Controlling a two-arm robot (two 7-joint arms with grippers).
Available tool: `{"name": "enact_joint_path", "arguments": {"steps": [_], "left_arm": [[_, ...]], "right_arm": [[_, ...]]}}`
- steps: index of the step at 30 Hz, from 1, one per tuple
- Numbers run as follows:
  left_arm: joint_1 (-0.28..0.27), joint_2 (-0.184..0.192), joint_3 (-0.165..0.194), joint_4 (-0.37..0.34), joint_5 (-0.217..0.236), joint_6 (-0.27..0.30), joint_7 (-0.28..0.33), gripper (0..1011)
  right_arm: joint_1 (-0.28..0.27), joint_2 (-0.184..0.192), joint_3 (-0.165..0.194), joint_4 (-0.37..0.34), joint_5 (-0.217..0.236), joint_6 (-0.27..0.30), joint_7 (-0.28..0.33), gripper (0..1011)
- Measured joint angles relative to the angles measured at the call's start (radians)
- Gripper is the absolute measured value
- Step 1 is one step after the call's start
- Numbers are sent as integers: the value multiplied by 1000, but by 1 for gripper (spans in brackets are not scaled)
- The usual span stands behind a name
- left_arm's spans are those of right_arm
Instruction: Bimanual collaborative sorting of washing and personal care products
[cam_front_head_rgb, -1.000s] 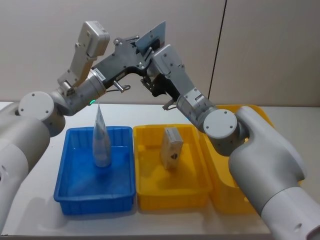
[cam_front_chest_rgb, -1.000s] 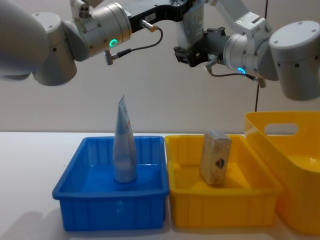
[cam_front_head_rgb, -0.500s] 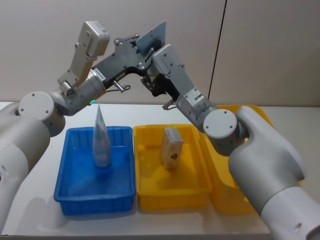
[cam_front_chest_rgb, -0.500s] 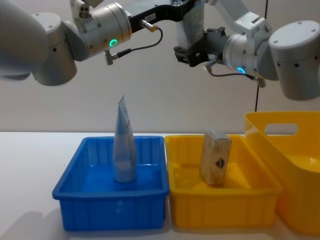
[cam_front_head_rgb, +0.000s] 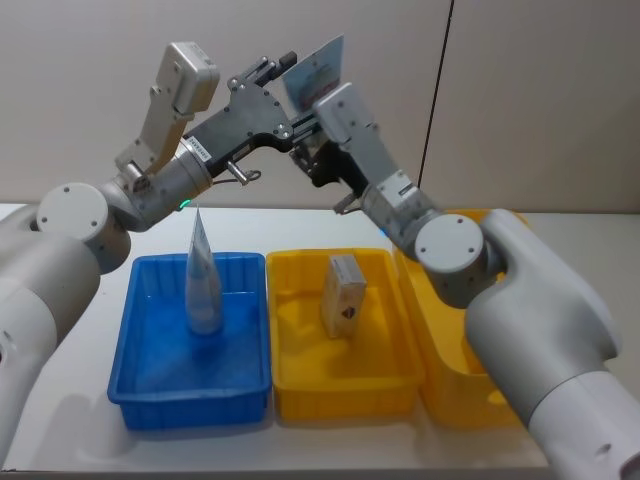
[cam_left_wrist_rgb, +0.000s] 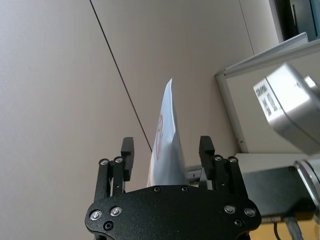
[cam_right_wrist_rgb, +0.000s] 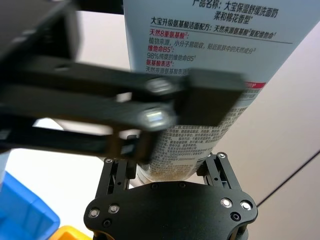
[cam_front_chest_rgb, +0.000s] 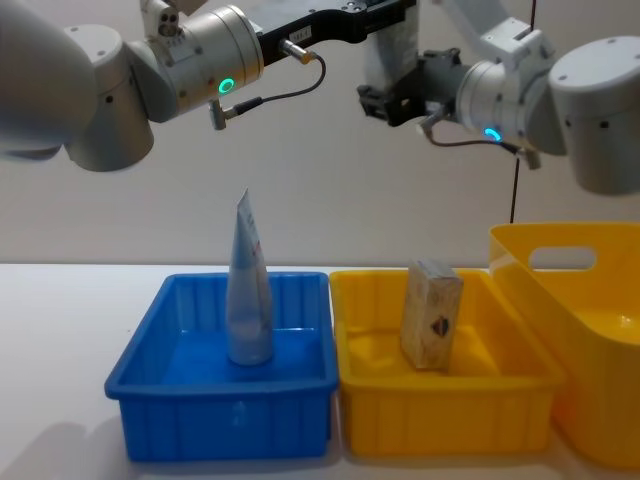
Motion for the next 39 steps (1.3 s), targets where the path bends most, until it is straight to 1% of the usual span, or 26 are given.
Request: {"name": "enact_joint_path", "arguments": {"steps": [2,4,5,6,7,10,11,12,15,17,18,21,22,23,24,27,28,31,37,39], "left_arm": [[0,0,0,0,0,0,0,775],[0,0,0,0,0,0,0,849],[0,0,0,0,0,0,0,863],[0,0,0,0,0,0,0,902],[0,0,0,0,0,0,0,910],[0,0,0,0,0,0,0,1001],[0,0,0,0,0,0,0,1001],[0,0,0,0,0,0,0,1001],[0,0,0,0,0,0,0,1001],[0,0,0,0,0,0,0,1001],[0,0,0,0,0,0,0,1001],[0,0,0,0,0,0,0,1001],[0,0,0,0,0,0,0,1001],[0,0,0,0,0,0,0,1001],[0,0,0,0,0,0,0,1001],[0,0,0,0,0,0,0,1001],[0,0,0,0,0,0,0,1001],[0,0,0,0,0,0,0,1002],[0,0,0,0,0,0,0,1001],[0,0,0,0,0,0,0,1001]], "right_arm": [[0,7,8,-8,4,0,0,604],[0,13,14,-15,7,0,0,605],[-3,21,22,-24,10,1,0,605],[-4,25,26,-28,11,3,0,605],[-6,30,31,-34,12,4,-1,605],[-12,48,46,-54,15,18,-6,605],[-17,58,53,-67,16,28,-9,605],[-17,58,53,-67,16,28,-9,605],[-29,81,73,-99,16,59,-19,605],[-34,89,80,-112,15,74,-23,605],[-40,99,88,-127,14,94,-28,605],[-48,112,99,-150,11,125,-33,605],[-53,119,105,-163,9,152,-36,605],[-54,122,108,-170,8,164,-36,605],[-57,129,115,-184,5,189,-36,605],[-61,139,123,-201,3,231,-35,605],[-62,143,127,-212,2,256,-32,605],[-63,150,134,-224,1,298,-24,605],[-60,166,150,-249,1,412,15,605],[-58,169,153,-253,1,436,26,605]]}}
